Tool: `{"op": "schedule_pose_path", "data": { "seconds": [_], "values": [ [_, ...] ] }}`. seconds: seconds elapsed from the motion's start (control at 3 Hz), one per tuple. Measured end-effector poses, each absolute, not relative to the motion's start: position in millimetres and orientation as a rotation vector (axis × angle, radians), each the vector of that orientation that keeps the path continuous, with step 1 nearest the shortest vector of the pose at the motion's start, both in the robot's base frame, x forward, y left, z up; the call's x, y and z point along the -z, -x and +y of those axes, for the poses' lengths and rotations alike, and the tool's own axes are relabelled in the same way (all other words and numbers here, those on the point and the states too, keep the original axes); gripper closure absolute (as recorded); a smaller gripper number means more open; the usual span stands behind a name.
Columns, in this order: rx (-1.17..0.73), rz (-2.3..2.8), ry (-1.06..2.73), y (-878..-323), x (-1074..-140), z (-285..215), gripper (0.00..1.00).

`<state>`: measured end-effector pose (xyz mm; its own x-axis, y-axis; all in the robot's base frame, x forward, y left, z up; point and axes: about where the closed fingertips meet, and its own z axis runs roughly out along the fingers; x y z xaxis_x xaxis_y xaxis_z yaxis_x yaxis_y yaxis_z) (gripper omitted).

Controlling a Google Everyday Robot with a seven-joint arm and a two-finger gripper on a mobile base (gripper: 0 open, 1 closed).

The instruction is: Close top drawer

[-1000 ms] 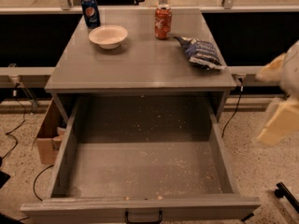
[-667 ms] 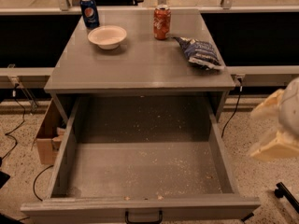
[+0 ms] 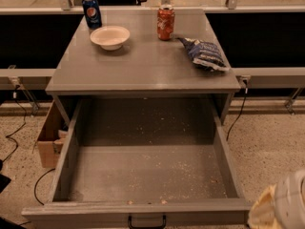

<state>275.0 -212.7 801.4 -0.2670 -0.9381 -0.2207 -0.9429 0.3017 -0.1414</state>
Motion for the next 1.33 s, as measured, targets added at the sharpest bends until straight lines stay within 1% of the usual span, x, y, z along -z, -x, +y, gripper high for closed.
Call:
{"op": "schedule_pose_path", "data": {
  "seconds": [0.33,0.67,1.0,1.33],
  "values": [
    [-0.192,2.381,1.829,-222,-736,-217,1.0],
    [-0.192,2.381,1.829,-222,-736,-217,1.0],
    [-0.26,2.342,1.848,-220,-713,-197,1.0],
    [-0.42,2.215,1.839,-223,-654,-154,1.0]
  ]
}}
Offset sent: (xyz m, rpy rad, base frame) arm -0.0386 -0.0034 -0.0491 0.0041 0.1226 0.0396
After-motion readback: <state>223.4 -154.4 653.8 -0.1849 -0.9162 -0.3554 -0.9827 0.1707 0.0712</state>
